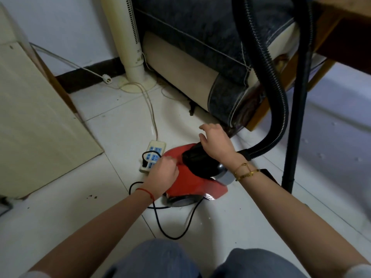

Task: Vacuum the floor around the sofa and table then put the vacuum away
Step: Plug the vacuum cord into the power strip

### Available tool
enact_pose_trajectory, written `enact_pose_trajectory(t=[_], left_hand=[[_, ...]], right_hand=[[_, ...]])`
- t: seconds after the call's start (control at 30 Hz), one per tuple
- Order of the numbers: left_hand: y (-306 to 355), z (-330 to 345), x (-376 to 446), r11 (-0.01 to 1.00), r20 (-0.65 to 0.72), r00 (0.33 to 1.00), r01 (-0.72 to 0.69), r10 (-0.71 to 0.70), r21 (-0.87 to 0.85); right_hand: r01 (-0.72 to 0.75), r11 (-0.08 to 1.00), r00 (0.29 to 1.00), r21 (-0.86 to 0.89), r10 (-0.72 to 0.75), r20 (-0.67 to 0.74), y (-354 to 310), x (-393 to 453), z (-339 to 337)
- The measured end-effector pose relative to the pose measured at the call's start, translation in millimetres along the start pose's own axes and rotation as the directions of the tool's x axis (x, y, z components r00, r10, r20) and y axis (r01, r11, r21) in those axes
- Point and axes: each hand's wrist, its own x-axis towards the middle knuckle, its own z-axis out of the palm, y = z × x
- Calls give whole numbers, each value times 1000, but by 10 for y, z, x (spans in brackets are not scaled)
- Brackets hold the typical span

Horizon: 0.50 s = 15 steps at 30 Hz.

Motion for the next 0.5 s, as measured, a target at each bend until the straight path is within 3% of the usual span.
enact_pose_trajectory(t=[0.5], left_hand=[[-44,135,-191,992,30,994,109,-108,-62]], right_hand=[[72,996,997,61,-71,-9,13,-181,131]])
